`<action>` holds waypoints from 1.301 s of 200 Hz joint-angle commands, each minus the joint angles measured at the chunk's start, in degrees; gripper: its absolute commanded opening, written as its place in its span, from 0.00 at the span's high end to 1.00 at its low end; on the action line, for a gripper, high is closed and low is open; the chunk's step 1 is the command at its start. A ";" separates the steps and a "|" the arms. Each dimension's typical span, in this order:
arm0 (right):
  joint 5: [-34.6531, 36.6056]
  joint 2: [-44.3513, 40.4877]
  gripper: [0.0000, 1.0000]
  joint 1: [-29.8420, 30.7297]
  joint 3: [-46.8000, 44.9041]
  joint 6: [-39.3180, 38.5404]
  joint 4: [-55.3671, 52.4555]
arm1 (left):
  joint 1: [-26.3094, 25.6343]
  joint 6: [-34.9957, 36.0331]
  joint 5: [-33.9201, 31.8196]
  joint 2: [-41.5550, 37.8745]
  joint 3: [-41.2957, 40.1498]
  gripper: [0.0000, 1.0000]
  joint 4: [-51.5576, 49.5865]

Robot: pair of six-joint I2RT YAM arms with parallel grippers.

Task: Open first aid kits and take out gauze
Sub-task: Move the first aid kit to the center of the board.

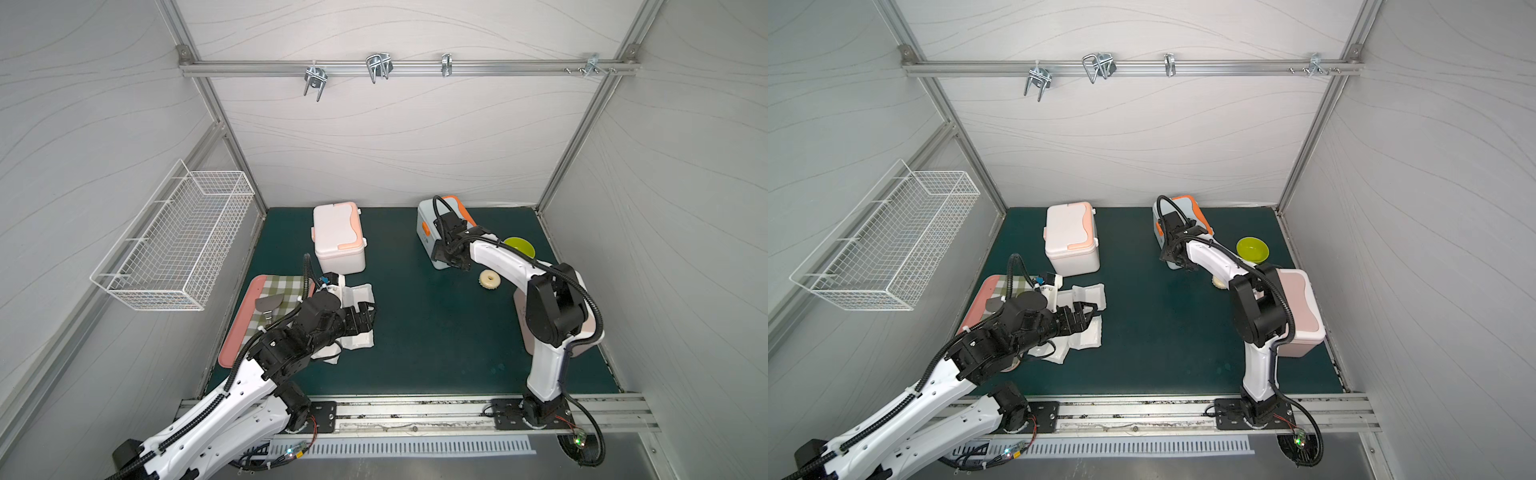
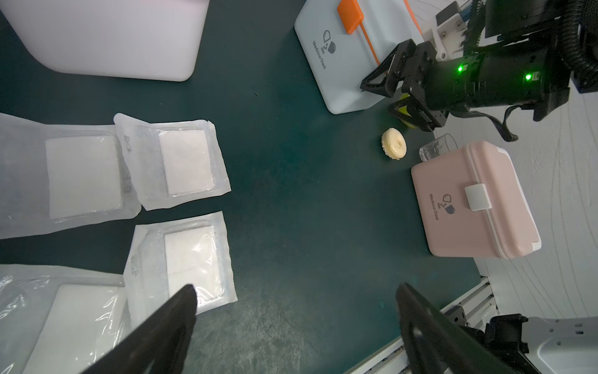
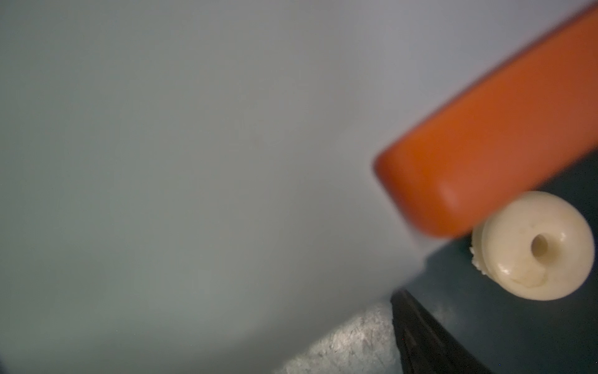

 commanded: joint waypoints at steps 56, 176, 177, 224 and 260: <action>-3.86 -4.16 0.09 -1.79 -1.06 -4.01 -0.34 | 1.51 3.62 -6.09 7.90 8.99 0.01 -0.04; -16.41 -18.86 0.01 6.71 -11.67 -15.68 4.36 | 33.60 10.87 -1.55 30.43 30.33 0.01 -3.93; -16.47 -18.91 0.01 6.71 -11.70 -15.68 4.47 | 33.85 10.80 -1.45 30.64 30.50 0.01 -3.95; -20.62 -20.08 0.01 6.59 -10.86 -16.69 5.25 | 41.08 10.51 2.82 41.48 36.69 0.04 -1.02; -20.93 -23.30 0.01 5.71 -13.91 -18.14 7.23 | 45.23 9.74 6.71 48.70 38.31 0.05 2.26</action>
